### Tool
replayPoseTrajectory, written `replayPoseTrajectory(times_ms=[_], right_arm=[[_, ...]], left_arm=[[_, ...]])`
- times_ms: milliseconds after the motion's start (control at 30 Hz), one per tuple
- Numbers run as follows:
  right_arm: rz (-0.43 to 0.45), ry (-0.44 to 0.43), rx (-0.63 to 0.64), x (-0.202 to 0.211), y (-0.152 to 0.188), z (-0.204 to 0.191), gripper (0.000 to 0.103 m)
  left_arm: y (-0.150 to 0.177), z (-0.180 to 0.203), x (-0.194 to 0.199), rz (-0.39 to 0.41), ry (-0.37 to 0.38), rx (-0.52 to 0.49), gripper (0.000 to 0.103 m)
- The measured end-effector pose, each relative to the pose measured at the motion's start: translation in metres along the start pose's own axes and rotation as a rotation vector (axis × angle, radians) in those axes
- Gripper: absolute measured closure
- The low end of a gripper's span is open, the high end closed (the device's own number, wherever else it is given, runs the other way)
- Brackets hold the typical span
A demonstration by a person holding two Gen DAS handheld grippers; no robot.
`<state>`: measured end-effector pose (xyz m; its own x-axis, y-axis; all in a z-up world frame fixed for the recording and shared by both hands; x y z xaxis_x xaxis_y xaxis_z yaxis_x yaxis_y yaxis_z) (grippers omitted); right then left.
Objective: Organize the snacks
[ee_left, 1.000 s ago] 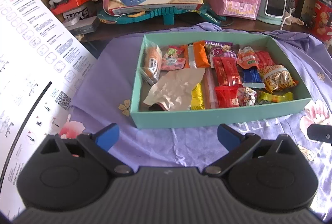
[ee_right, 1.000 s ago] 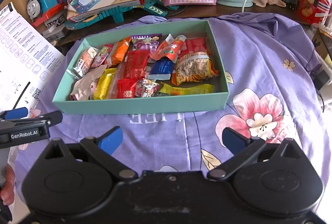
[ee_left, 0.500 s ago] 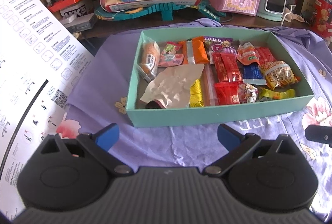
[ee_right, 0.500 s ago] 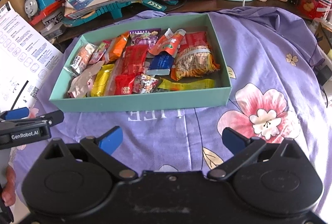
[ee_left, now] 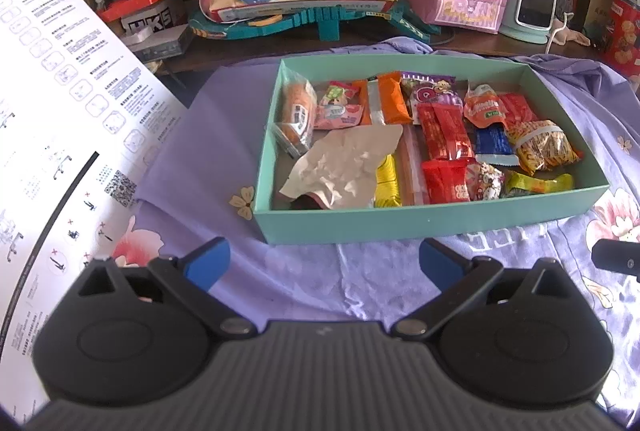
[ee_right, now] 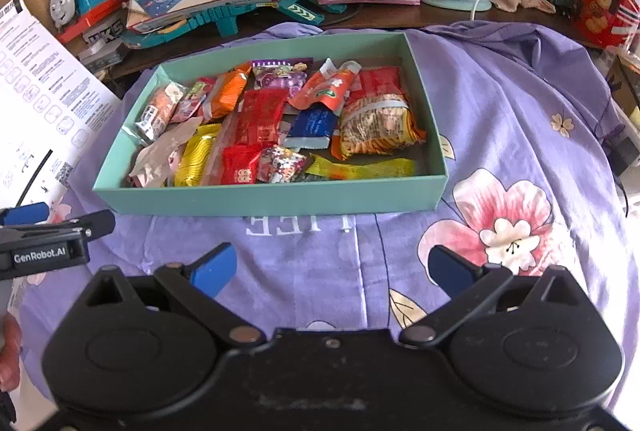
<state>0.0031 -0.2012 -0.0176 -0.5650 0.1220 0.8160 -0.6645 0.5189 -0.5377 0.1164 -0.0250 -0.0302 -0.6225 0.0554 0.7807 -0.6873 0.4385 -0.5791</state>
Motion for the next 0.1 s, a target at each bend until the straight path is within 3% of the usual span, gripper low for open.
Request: replayPoseTrajectory(times_ms=[100], right_arm=[[0.009,0.005,0.011,0.0024,-0.0024,-0.0015,0.0]], left_arm=[[-0.0007,-0.0017,0.0026,0.004,-0.004,0.002,0.0]])
Point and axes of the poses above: each gripper's, at about its wrist camera, not at the fingertips, and x roughly against the way its jaws point, z to its right, y to its underside, the point moved 5 cm from there along -x, roughly the way its jaws point, and after that the axes turned 15 degrees about -x, right-handed, at the moved point
